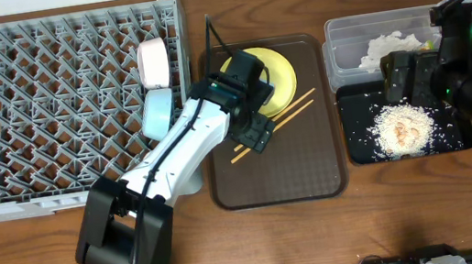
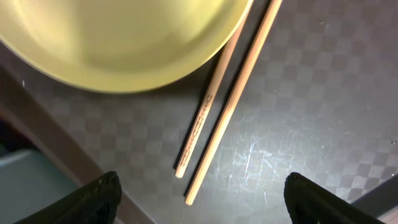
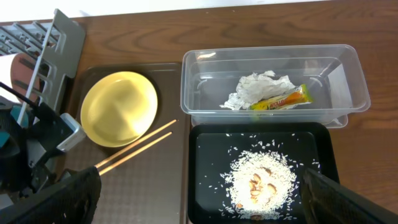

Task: Sort waste into correct bins and load items into the dishwasher
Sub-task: 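Grasp the yellow plate edge with the left gripper and lift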

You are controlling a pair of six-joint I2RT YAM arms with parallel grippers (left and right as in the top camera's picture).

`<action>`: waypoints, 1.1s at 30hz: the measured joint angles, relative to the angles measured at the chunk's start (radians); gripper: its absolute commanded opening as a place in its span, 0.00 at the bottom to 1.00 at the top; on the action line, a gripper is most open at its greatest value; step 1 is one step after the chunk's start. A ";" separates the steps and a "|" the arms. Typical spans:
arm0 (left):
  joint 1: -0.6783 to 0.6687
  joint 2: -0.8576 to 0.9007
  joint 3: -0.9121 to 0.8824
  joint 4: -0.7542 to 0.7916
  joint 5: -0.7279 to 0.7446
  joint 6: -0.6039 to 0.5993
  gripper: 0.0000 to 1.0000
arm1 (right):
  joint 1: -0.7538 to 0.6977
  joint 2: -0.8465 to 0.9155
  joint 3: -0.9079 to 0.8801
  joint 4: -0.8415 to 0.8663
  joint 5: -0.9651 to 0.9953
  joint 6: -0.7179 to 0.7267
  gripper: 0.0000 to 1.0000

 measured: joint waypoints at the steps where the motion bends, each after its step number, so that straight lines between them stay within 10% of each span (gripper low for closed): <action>1: -0.003 0.000 0.000 0.008 0.000 0.016 0.80 | 0.000 0.000 0.000 0.000 0.000 0.000 0.99; 33: -0.012 0.202 0.000 0.086 -0.032 0.132 0.57 | 0.000 0.000 0.000 0.000 0.000 0.000 0.99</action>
